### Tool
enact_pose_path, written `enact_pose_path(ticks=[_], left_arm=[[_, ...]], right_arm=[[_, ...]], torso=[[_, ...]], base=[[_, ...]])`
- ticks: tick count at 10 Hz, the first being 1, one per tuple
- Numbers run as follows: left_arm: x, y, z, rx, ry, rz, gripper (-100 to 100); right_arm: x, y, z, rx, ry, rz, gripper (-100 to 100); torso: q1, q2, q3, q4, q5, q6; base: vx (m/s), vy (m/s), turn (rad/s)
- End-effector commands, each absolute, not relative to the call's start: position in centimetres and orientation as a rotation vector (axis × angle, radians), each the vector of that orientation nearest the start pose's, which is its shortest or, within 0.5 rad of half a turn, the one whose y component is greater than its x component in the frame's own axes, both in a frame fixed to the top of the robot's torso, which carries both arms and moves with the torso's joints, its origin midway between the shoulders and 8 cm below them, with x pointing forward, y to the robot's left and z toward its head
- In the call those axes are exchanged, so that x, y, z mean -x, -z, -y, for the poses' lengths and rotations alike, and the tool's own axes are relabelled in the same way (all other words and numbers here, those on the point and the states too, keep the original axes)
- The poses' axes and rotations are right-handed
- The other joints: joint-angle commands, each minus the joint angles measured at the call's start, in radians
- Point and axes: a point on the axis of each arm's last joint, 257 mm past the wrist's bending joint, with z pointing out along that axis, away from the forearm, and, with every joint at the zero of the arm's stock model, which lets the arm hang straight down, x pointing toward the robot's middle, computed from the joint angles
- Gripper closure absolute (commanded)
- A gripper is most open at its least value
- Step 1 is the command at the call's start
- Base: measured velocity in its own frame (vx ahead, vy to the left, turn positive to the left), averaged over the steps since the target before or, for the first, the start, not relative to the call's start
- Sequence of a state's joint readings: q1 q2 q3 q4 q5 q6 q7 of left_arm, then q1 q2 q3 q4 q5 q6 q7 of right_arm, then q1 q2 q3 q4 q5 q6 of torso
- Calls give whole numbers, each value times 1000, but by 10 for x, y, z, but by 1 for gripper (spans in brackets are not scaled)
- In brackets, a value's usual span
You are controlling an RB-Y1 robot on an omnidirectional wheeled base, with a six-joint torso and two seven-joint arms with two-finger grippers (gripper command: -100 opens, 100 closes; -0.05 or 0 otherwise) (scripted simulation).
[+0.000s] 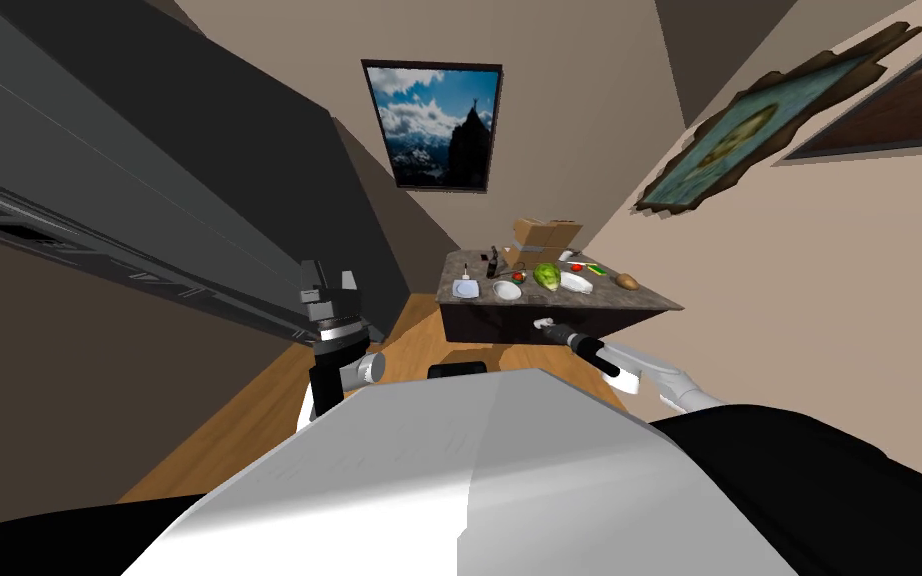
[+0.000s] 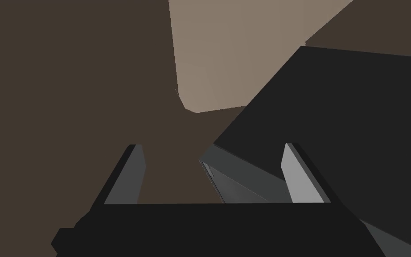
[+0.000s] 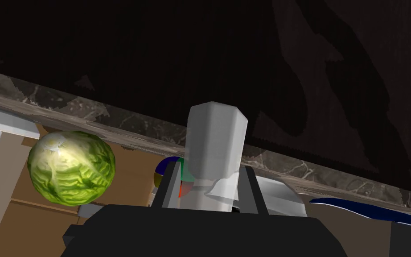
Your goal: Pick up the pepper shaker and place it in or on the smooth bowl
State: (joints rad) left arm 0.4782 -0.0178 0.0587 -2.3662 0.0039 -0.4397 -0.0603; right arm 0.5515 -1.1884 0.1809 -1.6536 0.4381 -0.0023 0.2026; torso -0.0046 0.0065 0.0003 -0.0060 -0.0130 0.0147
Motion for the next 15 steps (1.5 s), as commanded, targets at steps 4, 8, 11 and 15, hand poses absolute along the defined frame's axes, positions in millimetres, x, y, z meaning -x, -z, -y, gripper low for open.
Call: enact_pose_path(ticks=[4,8,11,15], left_arm=[[-333,-59,-295,607,1206,-574,0],[-333,-59,-295,607,1206,-574,0],[-333,-59,-295,607,1206,-574,0],[-333,-59,-295,607,1206,-574,0]], right_arm=[[-355,322,505,139,177,-2109,100],[-375,308,503,84,207,-2029,100],[-392,293,503,23,237,-1955,100],[-412,266,511,-55,291,-1856,100]], torso=[[-1,-1,-1,-1,0,0],[-2,-1,-1,0,0,0],[0,-2,-1,-1,0,0],[-1,-3,-1,0,0,0]], base=[[42,72,-57],[44,66,-49],[62,88,-43],[71,89,-28]])
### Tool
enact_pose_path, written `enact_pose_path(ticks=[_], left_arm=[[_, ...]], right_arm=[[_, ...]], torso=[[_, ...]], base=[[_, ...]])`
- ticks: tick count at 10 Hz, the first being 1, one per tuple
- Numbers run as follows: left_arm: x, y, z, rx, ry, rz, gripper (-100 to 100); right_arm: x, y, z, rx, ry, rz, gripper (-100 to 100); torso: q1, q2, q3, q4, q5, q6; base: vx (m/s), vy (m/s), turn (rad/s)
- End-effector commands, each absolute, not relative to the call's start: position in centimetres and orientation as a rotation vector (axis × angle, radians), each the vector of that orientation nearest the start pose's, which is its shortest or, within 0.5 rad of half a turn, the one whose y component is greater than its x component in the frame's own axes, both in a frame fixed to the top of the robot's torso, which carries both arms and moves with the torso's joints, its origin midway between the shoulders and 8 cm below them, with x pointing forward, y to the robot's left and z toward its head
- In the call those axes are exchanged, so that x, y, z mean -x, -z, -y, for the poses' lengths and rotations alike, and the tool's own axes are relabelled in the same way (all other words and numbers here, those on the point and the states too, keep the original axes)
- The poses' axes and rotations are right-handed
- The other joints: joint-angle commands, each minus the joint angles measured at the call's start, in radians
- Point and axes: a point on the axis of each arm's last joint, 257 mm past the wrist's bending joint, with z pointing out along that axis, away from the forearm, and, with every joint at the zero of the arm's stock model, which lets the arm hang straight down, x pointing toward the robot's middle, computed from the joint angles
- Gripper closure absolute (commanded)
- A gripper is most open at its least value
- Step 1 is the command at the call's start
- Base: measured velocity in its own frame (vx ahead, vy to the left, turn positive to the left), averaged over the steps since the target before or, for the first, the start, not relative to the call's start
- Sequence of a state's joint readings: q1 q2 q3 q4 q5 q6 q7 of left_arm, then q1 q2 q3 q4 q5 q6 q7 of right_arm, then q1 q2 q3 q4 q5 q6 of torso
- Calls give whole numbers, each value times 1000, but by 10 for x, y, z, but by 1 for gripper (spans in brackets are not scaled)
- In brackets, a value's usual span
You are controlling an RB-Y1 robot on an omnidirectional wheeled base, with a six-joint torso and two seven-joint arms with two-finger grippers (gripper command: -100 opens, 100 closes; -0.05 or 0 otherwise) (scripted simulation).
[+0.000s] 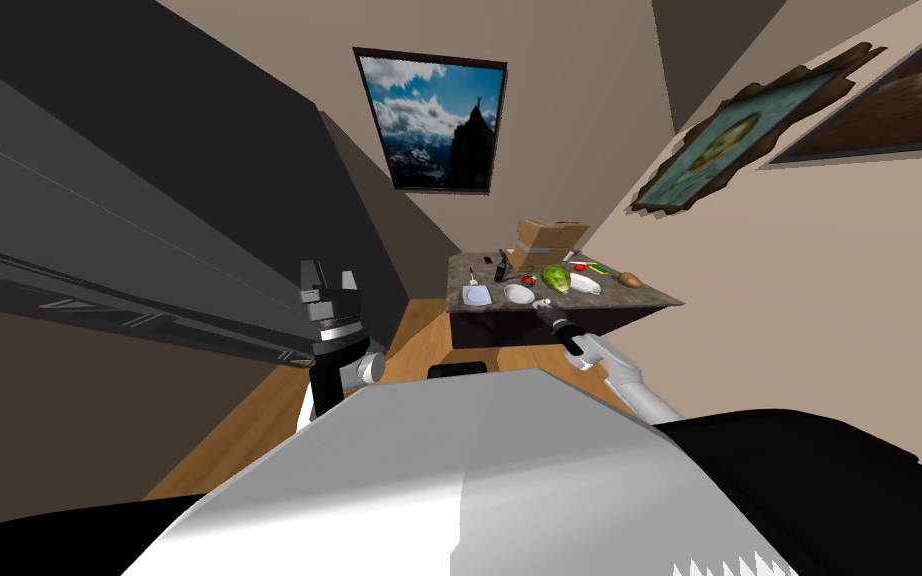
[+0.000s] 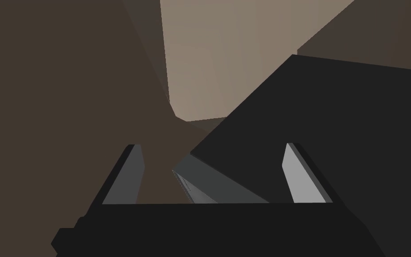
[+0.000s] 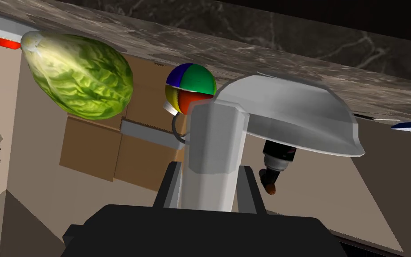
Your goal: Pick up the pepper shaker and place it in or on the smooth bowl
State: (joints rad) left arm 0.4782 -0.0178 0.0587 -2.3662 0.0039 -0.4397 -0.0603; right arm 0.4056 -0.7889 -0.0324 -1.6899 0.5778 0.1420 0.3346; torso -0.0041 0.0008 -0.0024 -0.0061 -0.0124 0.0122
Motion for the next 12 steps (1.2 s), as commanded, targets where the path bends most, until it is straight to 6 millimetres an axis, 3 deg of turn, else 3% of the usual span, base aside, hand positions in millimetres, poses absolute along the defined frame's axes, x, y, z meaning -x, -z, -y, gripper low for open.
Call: enact_pose_path(ticks=[1,6,11,12], left_arm=[[-333,-59,-295,607,1206,-574,0],[-333,-59,-295,607,1206,-574,0],[-333,-59,-295,607,1206,-574,0],[-333,-59,-295,607,1206,-574,0]], right_arm=[[-411,269,509,-66,284,-1857,100],[-426,236,528,-201,350,-1733,100],[-427,222,540,-268,382,-1683,100],[-427,221,541,-270,385,-1680,-100]], torso=[[0,0,0,0,0,0],[7,-22,-13,-5,-4,-18],[4,-37,-23,-10,-10,-29],[2,-36,-24,-11,-11,-29]], base=[[66,64,-19],[106,96,13],[83,60,29],[3,5,-6]])
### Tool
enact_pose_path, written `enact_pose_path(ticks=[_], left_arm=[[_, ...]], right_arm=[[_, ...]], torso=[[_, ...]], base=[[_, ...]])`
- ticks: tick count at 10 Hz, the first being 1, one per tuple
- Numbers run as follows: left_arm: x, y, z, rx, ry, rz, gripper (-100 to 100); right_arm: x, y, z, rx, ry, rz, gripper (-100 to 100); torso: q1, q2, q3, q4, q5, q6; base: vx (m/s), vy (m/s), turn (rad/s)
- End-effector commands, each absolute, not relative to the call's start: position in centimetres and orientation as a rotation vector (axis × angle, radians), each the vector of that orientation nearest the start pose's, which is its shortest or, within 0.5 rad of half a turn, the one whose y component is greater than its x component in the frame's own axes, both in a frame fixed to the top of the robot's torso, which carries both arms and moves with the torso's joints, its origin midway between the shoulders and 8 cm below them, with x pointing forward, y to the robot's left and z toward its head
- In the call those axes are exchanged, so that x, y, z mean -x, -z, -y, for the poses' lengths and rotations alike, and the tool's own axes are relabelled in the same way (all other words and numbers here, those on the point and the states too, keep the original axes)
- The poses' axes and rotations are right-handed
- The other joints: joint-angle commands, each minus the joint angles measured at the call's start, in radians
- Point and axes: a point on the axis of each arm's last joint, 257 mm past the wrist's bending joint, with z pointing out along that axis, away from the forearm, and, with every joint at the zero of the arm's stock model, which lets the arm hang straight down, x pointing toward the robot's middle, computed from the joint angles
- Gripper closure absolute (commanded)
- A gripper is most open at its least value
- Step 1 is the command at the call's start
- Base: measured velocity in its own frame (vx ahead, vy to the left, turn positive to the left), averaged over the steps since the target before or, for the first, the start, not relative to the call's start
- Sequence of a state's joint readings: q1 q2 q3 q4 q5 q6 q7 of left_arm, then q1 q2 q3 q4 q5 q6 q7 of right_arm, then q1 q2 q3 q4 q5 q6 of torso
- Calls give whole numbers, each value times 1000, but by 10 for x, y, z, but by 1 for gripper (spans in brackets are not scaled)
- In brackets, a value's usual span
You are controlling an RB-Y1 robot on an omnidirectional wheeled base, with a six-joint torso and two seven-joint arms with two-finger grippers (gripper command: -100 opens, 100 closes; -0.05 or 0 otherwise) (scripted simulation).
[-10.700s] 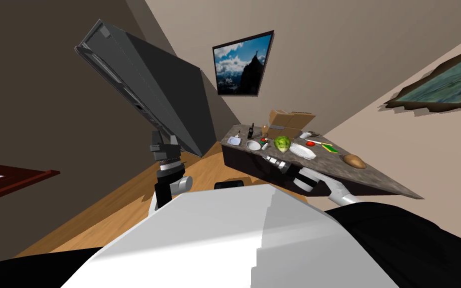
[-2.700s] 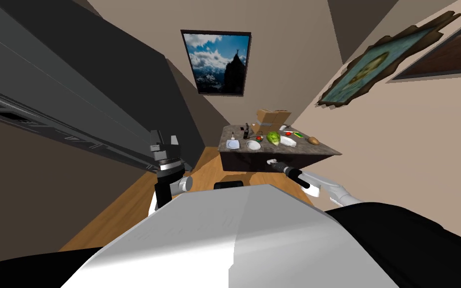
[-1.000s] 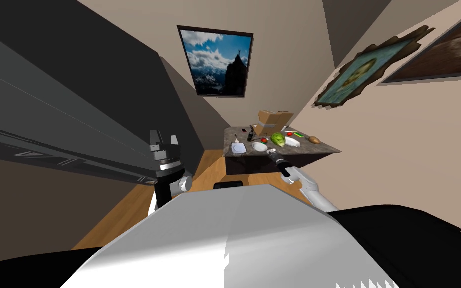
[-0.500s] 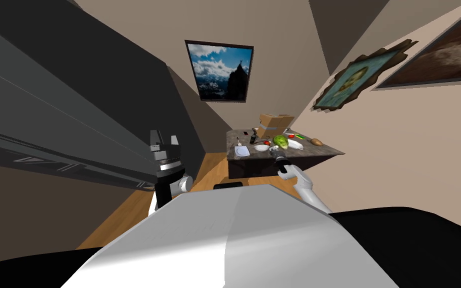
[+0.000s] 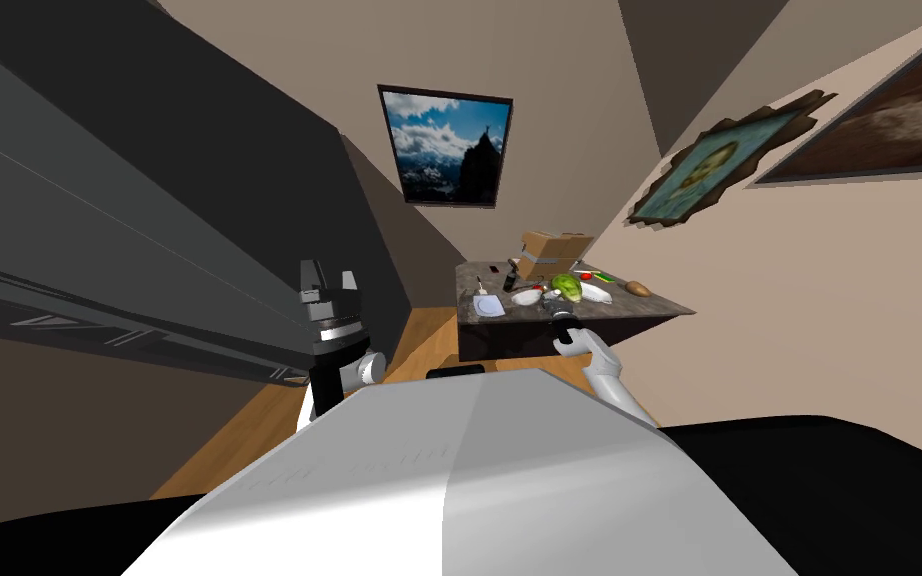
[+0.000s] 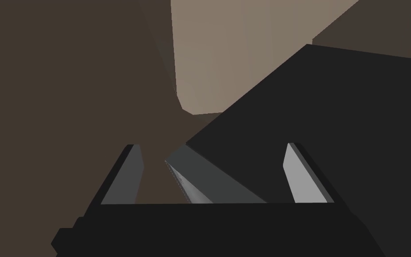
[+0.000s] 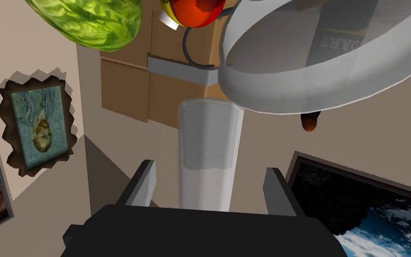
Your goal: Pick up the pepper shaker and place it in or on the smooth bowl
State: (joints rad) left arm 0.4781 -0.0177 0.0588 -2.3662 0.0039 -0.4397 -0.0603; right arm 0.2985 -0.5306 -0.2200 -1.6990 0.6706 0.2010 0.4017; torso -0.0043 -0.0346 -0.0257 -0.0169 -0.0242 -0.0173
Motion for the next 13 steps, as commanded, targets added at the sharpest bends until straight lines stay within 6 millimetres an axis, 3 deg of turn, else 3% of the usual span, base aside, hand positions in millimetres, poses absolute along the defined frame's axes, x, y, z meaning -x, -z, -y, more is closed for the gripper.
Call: enact_pose_path(ticks=[1,4,5,6,13], left_arm=[[-333,-59,-295,607,1206,-574,0],[-333,-59,-295,607,1206,-574,0],[-333,-59,-295,607,1206,-574,0],[-333,-59,-295,607,1206,-574,0],[-333,-59,-295,607,1206,-574,0]], right_arm=[[-427,221,541,-270,385,-1681,-100],[-427,222,541,-271,385,-1681,-100],[-427,222,541,-271,385,-1682,0],[-424,201,551,-279,399,-1661,-100],[-419,130,563,-285,414,-1603,-100]], torso=[[0,0,0,0,0,0],[-1,0,0,0,0,-1],[-1,0,0,0,0,-1],[0,-1,0,0,0,-1],[1,3,2,1,1,-1]], base=[[0,0,0],[0,0,0],[0,0,0],[-38,15,12],[-53,17,6]])
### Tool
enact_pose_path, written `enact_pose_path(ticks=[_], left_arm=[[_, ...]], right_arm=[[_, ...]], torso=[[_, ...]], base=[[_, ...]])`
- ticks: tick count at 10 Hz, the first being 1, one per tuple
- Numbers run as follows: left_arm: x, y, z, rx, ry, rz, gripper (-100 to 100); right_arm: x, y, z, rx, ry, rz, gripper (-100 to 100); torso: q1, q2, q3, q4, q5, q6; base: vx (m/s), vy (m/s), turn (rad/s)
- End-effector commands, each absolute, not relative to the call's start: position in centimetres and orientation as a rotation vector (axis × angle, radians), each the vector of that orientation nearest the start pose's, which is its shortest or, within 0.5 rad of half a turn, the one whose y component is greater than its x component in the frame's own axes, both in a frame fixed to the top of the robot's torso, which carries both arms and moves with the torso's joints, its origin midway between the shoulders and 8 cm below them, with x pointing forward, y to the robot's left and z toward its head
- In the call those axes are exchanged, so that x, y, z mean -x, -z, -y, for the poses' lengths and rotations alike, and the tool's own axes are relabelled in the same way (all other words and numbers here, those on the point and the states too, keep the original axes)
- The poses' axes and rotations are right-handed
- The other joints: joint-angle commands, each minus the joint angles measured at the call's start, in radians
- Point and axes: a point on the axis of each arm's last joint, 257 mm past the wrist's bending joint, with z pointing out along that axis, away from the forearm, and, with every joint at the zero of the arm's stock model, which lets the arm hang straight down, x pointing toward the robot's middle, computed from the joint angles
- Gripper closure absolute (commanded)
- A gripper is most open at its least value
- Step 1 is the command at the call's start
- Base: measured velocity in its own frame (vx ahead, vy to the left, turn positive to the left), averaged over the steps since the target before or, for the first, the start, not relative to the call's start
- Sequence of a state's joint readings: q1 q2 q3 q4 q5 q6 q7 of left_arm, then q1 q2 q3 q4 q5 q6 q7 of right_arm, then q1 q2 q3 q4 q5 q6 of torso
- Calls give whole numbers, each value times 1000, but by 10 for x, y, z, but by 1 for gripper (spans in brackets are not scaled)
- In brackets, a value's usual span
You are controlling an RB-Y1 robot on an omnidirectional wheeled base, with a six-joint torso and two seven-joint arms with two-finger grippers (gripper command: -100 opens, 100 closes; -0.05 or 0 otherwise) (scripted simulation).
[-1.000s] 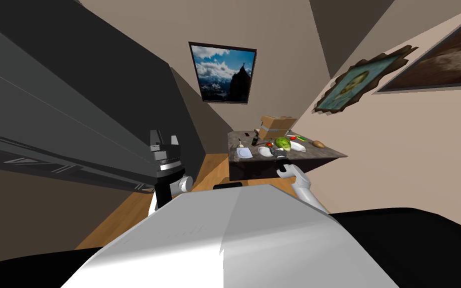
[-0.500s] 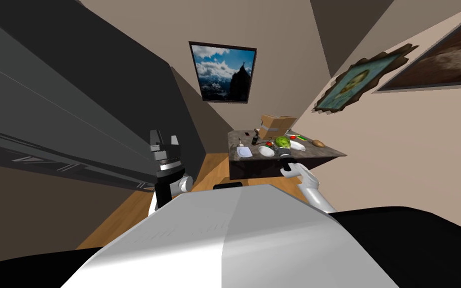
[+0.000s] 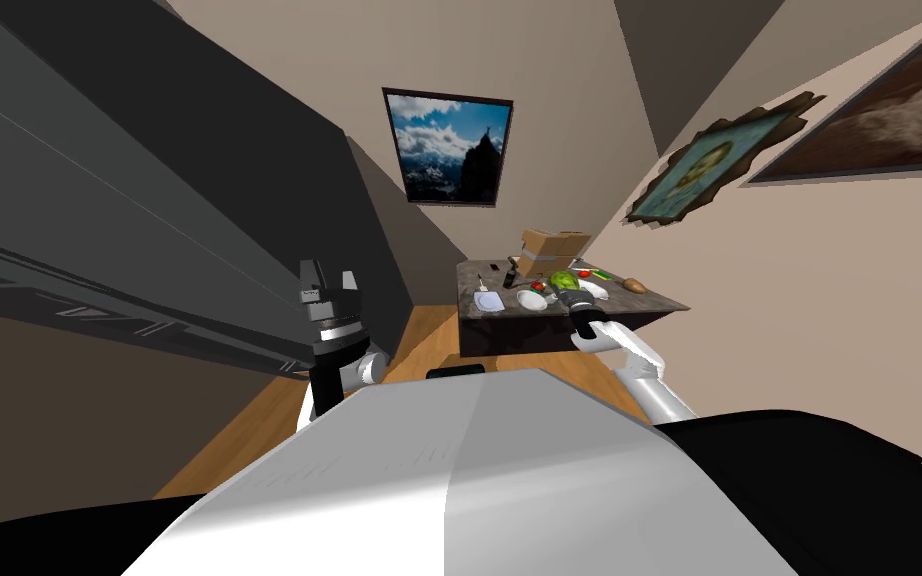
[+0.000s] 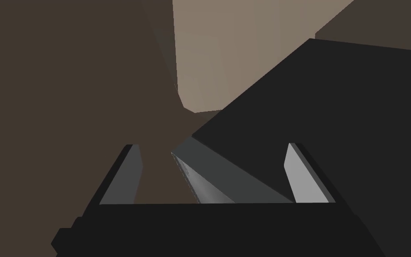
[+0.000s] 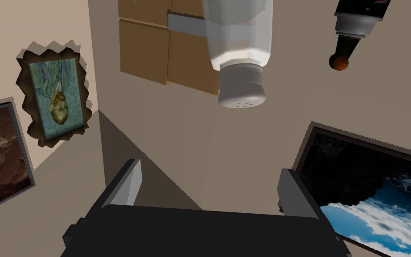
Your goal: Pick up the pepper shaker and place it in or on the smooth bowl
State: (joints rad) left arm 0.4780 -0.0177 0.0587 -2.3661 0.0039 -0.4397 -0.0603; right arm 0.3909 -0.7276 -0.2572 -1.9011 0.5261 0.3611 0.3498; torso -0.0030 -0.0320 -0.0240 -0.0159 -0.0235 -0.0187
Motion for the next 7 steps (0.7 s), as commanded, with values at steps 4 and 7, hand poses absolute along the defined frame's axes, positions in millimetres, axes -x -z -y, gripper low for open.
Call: enact_pose_path(ticks=[4,7], left_arm=[[-333,-59,-295,607,1206,-574,0],[-333,-59,-295,607,1206,-574,0]], right_arm=[[-417,125,563,-285,413,-1600,0],[-417,125,563,-285,413,-1600,0]], torso=[[-1,-3,-2,-1,0,0],[-1,-4,-2,-1,-1,0]], base=[[-18,7,2],[0,0,0]])
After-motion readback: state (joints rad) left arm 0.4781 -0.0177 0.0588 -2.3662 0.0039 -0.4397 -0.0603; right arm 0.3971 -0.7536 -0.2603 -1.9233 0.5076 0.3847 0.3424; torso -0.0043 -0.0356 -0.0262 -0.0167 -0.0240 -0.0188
